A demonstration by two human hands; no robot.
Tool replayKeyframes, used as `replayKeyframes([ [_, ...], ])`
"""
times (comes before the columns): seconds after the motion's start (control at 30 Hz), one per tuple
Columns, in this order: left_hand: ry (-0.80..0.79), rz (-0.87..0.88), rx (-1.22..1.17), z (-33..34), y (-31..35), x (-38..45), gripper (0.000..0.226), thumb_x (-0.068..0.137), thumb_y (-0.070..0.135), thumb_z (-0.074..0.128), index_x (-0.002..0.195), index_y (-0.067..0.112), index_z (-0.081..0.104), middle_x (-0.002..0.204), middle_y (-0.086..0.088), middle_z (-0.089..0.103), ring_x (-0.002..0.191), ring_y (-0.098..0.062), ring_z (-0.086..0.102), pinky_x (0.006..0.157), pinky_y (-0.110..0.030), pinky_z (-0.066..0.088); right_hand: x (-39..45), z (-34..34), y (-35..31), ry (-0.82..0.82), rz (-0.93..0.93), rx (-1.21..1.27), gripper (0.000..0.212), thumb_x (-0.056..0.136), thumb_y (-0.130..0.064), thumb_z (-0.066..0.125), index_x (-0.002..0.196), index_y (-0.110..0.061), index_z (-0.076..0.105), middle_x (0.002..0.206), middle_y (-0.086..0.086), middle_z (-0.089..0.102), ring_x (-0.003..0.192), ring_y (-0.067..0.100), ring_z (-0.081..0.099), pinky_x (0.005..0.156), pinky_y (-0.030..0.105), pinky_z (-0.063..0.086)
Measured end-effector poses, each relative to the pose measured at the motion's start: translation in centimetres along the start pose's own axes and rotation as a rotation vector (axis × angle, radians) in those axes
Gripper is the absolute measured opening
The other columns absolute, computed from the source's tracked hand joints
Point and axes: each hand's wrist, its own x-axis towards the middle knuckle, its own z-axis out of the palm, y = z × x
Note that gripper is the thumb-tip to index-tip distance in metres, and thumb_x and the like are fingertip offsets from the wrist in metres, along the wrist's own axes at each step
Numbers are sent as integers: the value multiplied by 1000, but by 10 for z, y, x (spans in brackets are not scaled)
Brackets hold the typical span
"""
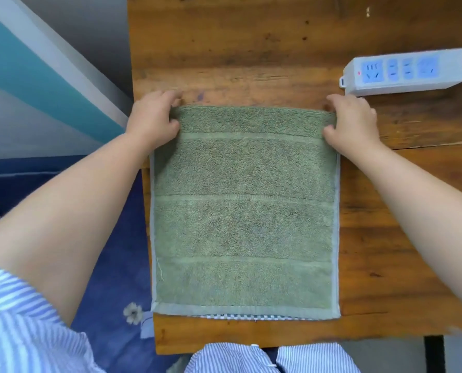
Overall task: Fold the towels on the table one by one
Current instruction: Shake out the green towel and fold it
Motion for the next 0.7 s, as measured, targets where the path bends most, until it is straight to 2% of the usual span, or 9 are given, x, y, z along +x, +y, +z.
replayKeyframes([
  [0.1,8,6,25,-5,3,-5,41,81,5,50,122,5,54,116,-21,54,110,-37,48,89,-41,40,-4,-5,-3,1,39,-9,47,78,2,50,124,-4,51,118,22,56,115,38,41,94,41,34],
  [0.17,76,29,33,-9,3,-18,29,83,4,50,109,-1,61,105,-24,53,103,-37,48,81,-38,40,-14,-9,-2,22,20,2,38,79,2,50,117,-2,58,116,22,55,114,37,40,93,40,33],
  [0.3,207,133,35,-10,0,-54,22,80,-2,51,97,-5,65,99,-26,53,98,-38,48,79,-41,39,-50,-13,4,149,14,65,25,78,2,50,99,2,64,107,22,57,109,36,42,86,38,33],
  [0.5,287,301,1,-1,-14,-134,25,67,-18,55,81,-3,70,84,-26,64,79,-43,58,69,-46,44,-140,4,12,268,-27,119,16,72,8,53,83,8,64,89,27,62,98,41,50,79,41,36],
  [0.7,278,397,7,9,-24,-195,24,58,-23,59,73,-6,67,68,-24,61,61,-40,58,58,-45,47,-213,26,6,387,-80,150,13,63,13,55,72,8,64,75,26,62,85,44,56,71,42,39],
])
